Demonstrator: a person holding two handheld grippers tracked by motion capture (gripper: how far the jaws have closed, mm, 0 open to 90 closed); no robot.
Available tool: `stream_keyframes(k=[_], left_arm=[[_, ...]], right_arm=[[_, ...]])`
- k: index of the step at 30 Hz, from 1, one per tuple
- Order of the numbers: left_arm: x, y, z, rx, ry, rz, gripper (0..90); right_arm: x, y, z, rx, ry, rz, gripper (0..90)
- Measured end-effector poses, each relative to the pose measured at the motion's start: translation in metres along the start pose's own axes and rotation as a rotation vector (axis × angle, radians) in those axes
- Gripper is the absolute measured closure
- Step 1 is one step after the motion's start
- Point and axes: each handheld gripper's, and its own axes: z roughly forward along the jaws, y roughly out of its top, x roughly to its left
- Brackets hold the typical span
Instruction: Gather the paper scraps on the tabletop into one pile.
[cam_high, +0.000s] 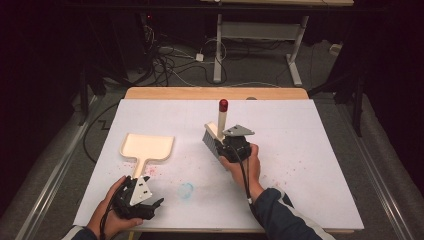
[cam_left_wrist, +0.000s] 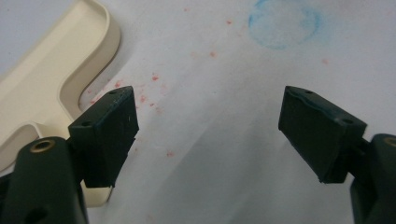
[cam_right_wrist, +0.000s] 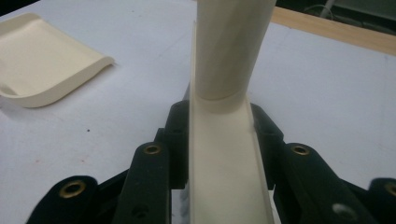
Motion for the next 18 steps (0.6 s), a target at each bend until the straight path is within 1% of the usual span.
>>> stream_keyframes(k=[2, 3, 4, 6, 7, 10, 11, 12, 16, 18], left_arm=[[-0.001, 0.000, 0.000, 0.005, -0.001, 0.002, 19.2], [-0.001, 0.000, 0.000, 0.008, 0.000, 0.003, 19.2], [-0.001, 0.000, 0.000, 0.009, -0.001, 0.003, 19.2], [-0.001, 0.000, 0.000, 0.007, 0.001, 0.000, 19.2], [-0.001, 0.001, 0.000, 0.005, 0.001, 0.000, 19.2], [-0.002, 0.001, 0.000, 0.006, 0.003, 0.005, 19.2], [-0.002, 0.001, 0.000, 0.006, 0.005, 0.005, 19.2], [-0.001, 0.001, 0.000, 0.004, 0.006, 0.004, 19.2], [-0.001, 0.000, -0.001, 0.003, 0.007, 0.002, 19.2], [-0.001, 0.000, -0.001, 0.005, 0.007, 0.003, 19.2]], right_arm=[[-0.008, 0.000, -0.006, 0.011, -0.018, 0.015, 67.3], [-0.013, -0.001, -0.009, 0.011, -0.027, 0.033, 67.3], [-0.017, -0.002, -0.012, 0.013, -0.025, 0.055, 67.3], [-0.023, -0.002, -0.017, 0.016, 0.000, 0.071, 67.3], [-0.025, -0.002, -0.020, 0.008, 0.004, 0.075, 67.4], [-0.027, 0.003, -0.029, -0.022, 0.020, 0.069, 67.3], [-0.027, 0.008, -0.036, -0.046, 0.032, 0.068, 67.3], [-0.027, 0.008, -0.036, -0.046, 0.032, 0.068, 67.3], [-0.025, 0.014, -0.048, -0.076, 0.065, 0.042, 67.3], [-0.025, 0.016, -0.052, -0.085, 0.069, 0.034, 67.3]])
